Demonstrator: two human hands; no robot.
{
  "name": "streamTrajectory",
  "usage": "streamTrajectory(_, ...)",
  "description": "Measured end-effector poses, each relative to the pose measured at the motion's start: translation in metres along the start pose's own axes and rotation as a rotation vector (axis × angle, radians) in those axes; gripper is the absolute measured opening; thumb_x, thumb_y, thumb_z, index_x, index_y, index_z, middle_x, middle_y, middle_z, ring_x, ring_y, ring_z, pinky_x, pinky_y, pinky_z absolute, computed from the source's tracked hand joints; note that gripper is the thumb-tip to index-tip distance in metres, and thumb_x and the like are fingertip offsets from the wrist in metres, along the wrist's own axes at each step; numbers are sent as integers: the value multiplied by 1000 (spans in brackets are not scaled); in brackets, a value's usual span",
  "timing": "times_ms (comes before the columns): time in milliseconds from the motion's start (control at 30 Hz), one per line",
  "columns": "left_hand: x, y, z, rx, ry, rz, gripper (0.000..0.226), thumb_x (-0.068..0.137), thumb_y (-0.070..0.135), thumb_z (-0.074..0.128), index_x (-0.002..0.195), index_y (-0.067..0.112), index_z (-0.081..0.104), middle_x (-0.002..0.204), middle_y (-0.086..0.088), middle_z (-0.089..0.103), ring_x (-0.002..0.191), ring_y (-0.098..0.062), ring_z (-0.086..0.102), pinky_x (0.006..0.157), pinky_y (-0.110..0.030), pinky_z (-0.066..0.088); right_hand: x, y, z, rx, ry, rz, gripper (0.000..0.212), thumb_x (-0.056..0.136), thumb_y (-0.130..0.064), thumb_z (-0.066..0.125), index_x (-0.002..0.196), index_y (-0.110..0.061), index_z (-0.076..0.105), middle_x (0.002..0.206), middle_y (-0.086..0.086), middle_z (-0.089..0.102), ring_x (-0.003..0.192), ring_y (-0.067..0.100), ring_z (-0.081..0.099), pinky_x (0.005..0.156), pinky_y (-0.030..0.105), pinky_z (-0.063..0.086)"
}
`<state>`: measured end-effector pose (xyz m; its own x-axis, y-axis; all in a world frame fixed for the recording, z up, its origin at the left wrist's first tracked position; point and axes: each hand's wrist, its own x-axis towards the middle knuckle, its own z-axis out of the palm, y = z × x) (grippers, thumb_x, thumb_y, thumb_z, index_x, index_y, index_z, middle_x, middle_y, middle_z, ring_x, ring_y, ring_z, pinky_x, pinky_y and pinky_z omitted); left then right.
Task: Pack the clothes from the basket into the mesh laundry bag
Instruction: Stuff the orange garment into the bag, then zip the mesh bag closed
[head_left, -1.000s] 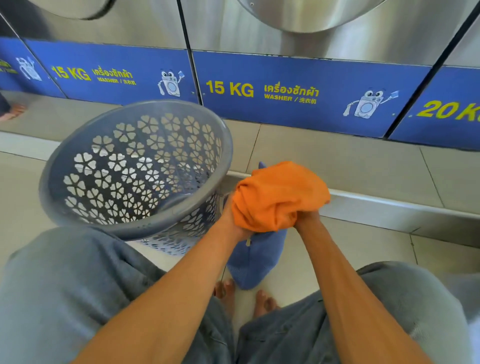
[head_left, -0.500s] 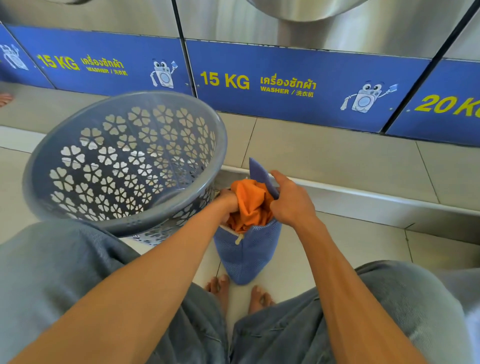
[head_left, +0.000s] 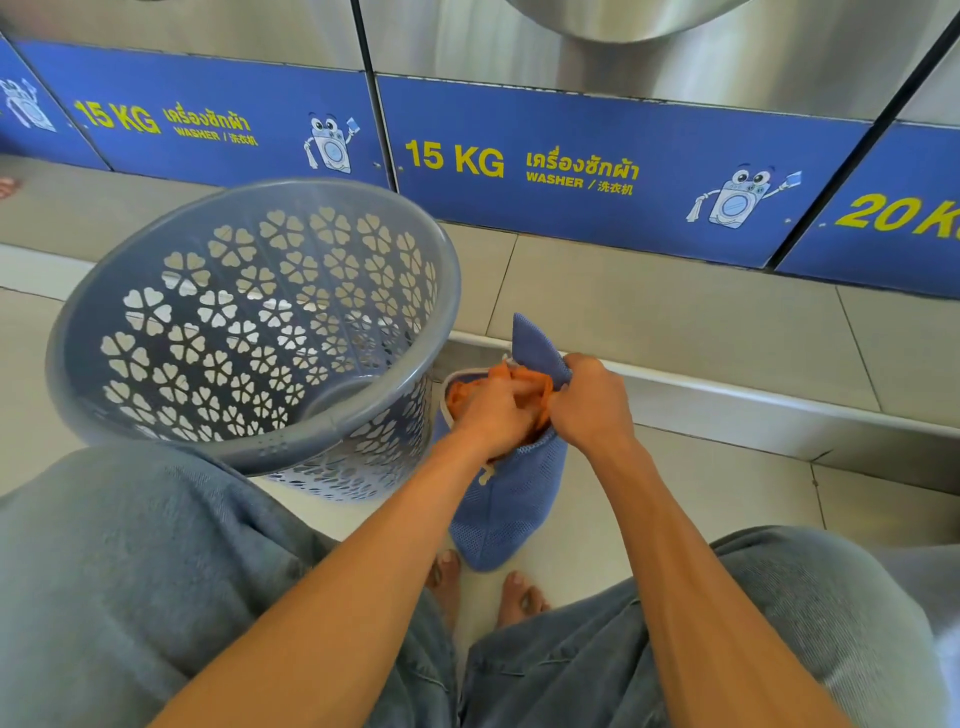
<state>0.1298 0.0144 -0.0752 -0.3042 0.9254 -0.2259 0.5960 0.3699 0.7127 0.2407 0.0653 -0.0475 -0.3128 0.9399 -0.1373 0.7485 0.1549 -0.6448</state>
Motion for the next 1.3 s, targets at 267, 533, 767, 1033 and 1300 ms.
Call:
streamTrajectory(267, 2, -24, 37, -84, -473, -221, 19, 92, 1, 46, 80, 12, 57, 71, -2, 53, 71, -21, 48, 64, -28, 40, 3, 16, 2, -159, -124, -86, 34, 88, -14, 46, 56, -20, 38, 62, 6, 47, 67, 33, 49, 46, 28, 27)
streamTrajectory(533, 2, 6, -1, -549, -509, -438, 39, 94, 48, 49, 113, 17, 63, 90, -5, 69, 84, -21, 65, 81, -41, 57, 8, 15, -9, 9, 58, 2, 22, 90, -20, 50, 89, -10, 69, 87, 14, 71, 87, 35, 62, 69, 33, 47)
streamTrajectory(767, -11, -13, 3, -899, -372, -438, 30, 93, 28, 61, 120, 15, 62, 101, -8, 70, 84, -25, 67, 73, -37, 53, -4, 7, -21, -57, -163, 119, 19, 85, -11, 47, 71, -3, 57, 74, 16, 63, 75, 36, 62, 63, 34, 48)
streamTrajectory(1033, -16, 3, -13, -922, -87, -302, 7, 91, 13, 61, 90, 19, 65, 94, -7, 72, 87, -23, 68, 79, -38, 56, -34, 12, -21, 9, -475, 264, 61, 94, -54, 24, 106, -6, 59, 98, 13, 74, 80, 28, 74, 79, 40, 57)
streamTrajectory(1300, -41, -11, -5, -123, 8, -187, 54, 89, 56, 52, 51, 18, 47, 48, -3, 57, 46, -20, 58, 50, -26, 49, -31, 21, -16, -173, -295, 62, 36, 92, -36, 49, 65, -13, 54, 83, 18, 74, 79, 32, 72, 75, 44, 60)
